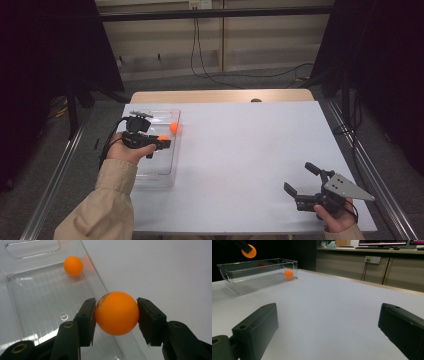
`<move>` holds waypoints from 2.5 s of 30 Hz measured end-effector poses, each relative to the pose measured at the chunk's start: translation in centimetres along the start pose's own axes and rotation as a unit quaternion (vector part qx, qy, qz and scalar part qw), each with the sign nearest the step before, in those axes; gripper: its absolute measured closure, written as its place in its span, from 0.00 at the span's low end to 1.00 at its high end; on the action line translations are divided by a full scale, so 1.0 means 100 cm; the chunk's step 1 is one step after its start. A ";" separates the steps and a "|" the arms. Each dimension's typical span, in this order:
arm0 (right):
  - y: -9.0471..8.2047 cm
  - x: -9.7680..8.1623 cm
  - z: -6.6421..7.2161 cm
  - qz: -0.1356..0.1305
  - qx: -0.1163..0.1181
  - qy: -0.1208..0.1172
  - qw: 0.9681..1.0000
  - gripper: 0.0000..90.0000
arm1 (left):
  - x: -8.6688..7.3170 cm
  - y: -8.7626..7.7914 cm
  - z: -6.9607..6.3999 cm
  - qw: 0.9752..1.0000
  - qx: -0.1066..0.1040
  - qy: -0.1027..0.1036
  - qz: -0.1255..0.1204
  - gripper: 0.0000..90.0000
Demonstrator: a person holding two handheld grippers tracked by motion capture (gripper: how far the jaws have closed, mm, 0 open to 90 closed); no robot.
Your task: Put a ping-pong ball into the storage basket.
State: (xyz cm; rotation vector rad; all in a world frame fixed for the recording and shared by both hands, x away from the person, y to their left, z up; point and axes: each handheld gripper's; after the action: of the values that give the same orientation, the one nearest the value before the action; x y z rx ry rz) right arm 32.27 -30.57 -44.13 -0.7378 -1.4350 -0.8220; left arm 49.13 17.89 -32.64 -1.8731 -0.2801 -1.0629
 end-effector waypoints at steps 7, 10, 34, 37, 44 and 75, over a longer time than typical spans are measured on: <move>0.000 0.000 0.000 -0.001 0.000 0.000 1.000 0.03 | -0.001 0.000 0.003 1.000 0.004 0.002 0.002 0.57; -0.001 0.000 0.000 0.001 0.000 0.000 1.000 0.03 | -0.003 0.001 0.004 1.000 0.006 -0.002 -0.001 0.57; -0.001 0.000 0.000 0.000 0.000 -0.002 1.000 0.03 | -0.012 0.006 0.014 1.000 0.016 -0.013 -0.002 0.57; -0.001 0.000 0.000 0.000 0.000 -0.001 1.000 0.03 | -0.014 0.008 0.015 1.000 0.022 -0.017 -0.009 0.57; -0.001 0.000 0.000 0.000 0.000 -0.002 1.000 0.03 | -0.016 0.009 0.018 1.000 0.017 -0.015 0.000 0.57; 0.000 0.000 0.000 -0.001 0.001 -0.001 1.000 0.03 | -0.026 0.014 0.023 0.999 0.029 -0.023 -0.002 0.57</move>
State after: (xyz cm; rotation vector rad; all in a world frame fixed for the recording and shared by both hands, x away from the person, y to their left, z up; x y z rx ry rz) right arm 32.27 -30.62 -44.12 -0.7371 -1.4373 -0.8216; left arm 49.68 19.65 -35.92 -1.8481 -0.3376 -1.0048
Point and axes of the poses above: each handheld gripper's, and its own axes: y roughly forward along the jaws, x roughly out of its top, z roughly to its left, and after that the axes turned 13 degrees about -z, right-handed
